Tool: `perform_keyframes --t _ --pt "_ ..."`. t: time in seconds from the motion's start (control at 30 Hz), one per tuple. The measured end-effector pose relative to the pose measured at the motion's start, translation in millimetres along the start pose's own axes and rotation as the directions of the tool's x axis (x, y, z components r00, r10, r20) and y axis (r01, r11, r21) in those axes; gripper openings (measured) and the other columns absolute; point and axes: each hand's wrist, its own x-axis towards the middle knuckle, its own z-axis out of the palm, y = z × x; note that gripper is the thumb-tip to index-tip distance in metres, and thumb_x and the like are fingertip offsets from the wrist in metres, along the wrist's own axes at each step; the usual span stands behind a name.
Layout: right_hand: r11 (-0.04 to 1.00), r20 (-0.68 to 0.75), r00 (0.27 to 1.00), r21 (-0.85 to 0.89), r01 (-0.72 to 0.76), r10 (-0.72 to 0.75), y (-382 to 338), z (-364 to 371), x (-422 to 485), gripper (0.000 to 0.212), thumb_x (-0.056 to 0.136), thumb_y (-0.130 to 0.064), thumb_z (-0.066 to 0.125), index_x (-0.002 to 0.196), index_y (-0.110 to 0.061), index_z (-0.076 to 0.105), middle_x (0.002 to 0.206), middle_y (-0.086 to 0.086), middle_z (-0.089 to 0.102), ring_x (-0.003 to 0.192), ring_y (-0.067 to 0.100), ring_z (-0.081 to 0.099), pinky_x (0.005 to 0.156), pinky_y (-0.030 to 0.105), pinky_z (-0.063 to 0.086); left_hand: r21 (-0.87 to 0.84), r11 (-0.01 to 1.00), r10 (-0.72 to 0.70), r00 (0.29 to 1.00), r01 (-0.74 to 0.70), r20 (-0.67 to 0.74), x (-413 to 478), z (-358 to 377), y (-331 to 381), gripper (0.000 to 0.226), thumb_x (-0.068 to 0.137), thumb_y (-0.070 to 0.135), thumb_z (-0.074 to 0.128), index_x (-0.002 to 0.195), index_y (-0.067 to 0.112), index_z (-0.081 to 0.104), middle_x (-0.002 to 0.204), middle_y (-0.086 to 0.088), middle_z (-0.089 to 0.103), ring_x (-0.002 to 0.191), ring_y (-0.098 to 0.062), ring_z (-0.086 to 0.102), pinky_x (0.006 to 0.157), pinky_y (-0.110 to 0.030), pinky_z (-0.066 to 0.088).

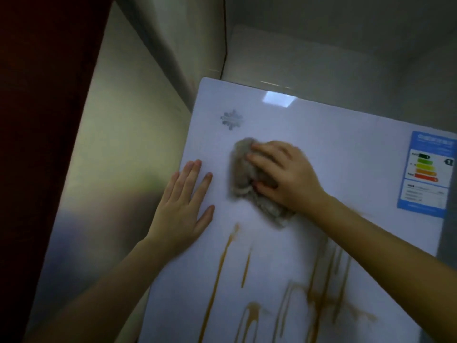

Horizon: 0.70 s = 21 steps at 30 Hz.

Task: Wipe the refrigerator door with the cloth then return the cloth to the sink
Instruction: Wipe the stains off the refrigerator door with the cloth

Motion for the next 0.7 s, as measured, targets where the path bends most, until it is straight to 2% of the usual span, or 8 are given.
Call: perform_keyframes --t 0.1,0.17,0.27,0.33,0.4,0.5,0.6,0.7 --pt "0.945 -0.090 0.942 -0.029 -0.327 0.323 29 -20 -20 0.051 0.088 -0.030 0.075 0.133 -0.008 0.064 0.137 0.016 0.060 0.115 0.041 0.057 0.099 0.049 0.047 -0.002 1.000 -0.011 1.000 0.011 0.003 0 1 2 0.067 0.101 0.045 0.038 0.157 0.010 0.030 0.167 -0.018 0.020 0.157 -0.031 0.015 0.128 -0.048 0.015" --pt "0.925 -0.080 0.923 -0.036 -0.379 0.375 29 -28 -38 0.054 0.087 -0.029 0.076 0.135 -0.009 0.063 0.138 0.016 0.059 0.117 0.040 0.056 0.100 0.049 0.046 -0.009 1.000 -0.011 1.000 0.011 0.008 0 1 1 0.068 0.100 0.045 0.038 0.157 0.010 0.029 0.167 -0.018 0.019 0.157 -0.031 0.014 0.128 -0.048 0.014" --pt "0.994 0.055 0.993 -0.011 -0.108 0.108 5 -32 -74 0.050 0.092 -0.035 0.069 0.134 -0.009 0.063 0.140 0.018 0.060 0.118 0.042 0.058 0.099 0.050 0.049 -0.008 1.000 -0.009 1.000 0.009 0.014 1 -2 0 0.068 0.100 0.046 0.038 0.157 0.009 0.030 0.167 -0.018 0.019 0.157 -0.031 0.014 0.128 -0.048 0.013" --pt "0.988 0.170 0.974 0.061 0.142 -0.151 -10 -36 -98 0.044 0.101 -0.039 0.056 0.131 -0.009 0.068 0.138 0.016 0.063 0.120 0.038 0.060 0.099 0.045 0.048 -0.007 1.000 -0.008 1.000 0.008 0.015 1 -4 1 0.069 0.100 0.046 0.038 0.157 0.010 0.030 0.167 -0.018 0.018 0.157 -0.031 0.014 0.128 -0.047 0.012" --pt "0.981 0.215 0.958 0.067 0.180 -0.191 -7 -43 -111 0.045 0.103 -0.041 0.054 0.132 -0.011 0.068 0.139 0.014 0.063 0.122 0.036 0.061 0.097 0.043 0.048 -0.020 1.000 -0.015 1.000 0.015 0.016 1 -5 2 0.069 0.099 0.047 0.038 0.157 0.010 0.029 0.167 -0.017 0.018 0.157 -0.030 0.012 0.128 -0.045 0.010" --pt "0.987 0.083 0.985 -0.062 -0.148 0.153 18 -53 -118 0.049 0.095 -0.038 0.067 0.134 -0.009 0.065 0.141 0.017 0.060 0.119 0.040 0.059 0.098 0.049 0.050 -0.028 0.999 -0.017 1.000 0.018 0.027 2 -7 2 0.070 0.099 0.047 0.037 0.157 0.009 0.029 0.168 -0.017 0.016 0.157 -0.030 0.011 0.128 -0.047 0.010" --pt "0.867 -0.041 0.869 -0.048 -0.495 0.494 34 -65 -123 0.059 0.087 -0.033 0.073 0.138 -0.008 0.058 0.142 0.017 0.054 0.123 0.040 0.053 0.104 0.049 0.043 -0.026 0.999 -0.021 0.999 0.022 0.046 2 -8 4 0.070 0.099 0.047 0.036 0.157 0.008 0.030 0.168 -0.017 0.015 0.157 -0.031 0.011 0.129 -0.047 0.009" --pt "0.919 0.009 0.920 -0.050 -0.391 0.392 13 -58 -132 0.059 0.087 -0.035 0.071 0.138 -0.010 0.056 0.142 0.019 0.055 0.122 0.042 0.054 0.104 0.049 0.044 -0.024 0.999 -0.027 0.997 0.029 0.067 4 -11 4 0.071 0.098 0.049 0.035 0.156 0.008 0.031 0.167 -0.017 0.017 0.156 -0.033 0.013 0.129 -0.045 0.007"
